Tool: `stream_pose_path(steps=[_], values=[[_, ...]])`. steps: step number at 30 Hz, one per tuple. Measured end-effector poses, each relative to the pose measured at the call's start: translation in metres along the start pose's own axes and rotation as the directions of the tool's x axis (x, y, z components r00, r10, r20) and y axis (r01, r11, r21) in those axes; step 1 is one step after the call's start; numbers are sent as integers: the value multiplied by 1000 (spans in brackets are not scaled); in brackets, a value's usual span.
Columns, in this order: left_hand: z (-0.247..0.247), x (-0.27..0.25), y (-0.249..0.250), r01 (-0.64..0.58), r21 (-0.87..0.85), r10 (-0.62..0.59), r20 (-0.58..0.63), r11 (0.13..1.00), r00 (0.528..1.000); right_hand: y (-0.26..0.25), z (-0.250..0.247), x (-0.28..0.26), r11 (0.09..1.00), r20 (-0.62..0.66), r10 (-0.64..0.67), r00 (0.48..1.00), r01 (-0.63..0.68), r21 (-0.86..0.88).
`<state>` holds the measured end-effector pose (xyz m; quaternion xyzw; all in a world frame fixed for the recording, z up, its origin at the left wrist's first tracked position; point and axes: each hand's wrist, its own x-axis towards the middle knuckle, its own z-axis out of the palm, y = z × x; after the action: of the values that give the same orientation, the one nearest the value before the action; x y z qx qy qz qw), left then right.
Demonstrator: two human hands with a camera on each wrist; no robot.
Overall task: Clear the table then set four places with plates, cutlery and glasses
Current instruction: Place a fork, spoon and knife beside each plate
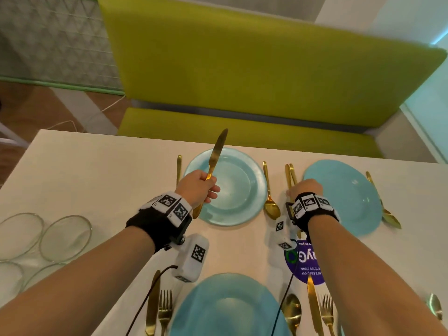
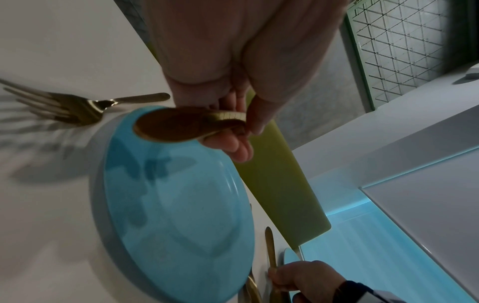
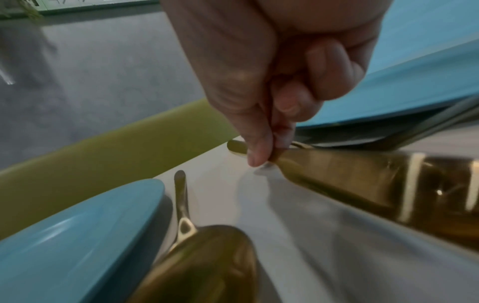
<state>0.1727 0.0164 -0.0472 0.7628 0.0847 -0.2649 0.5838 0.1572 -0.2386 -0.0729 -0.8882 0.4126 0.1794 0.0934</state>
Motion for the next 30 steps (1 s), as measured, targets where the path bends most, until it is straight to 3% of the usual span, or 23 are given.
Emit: stream_pose_path(steps=[30], values=[[4, 4, -5, 40, -6, -40, -4, 999, 999, -3, -3, -3, 981, -9, -12, 1000, 13, 193]])
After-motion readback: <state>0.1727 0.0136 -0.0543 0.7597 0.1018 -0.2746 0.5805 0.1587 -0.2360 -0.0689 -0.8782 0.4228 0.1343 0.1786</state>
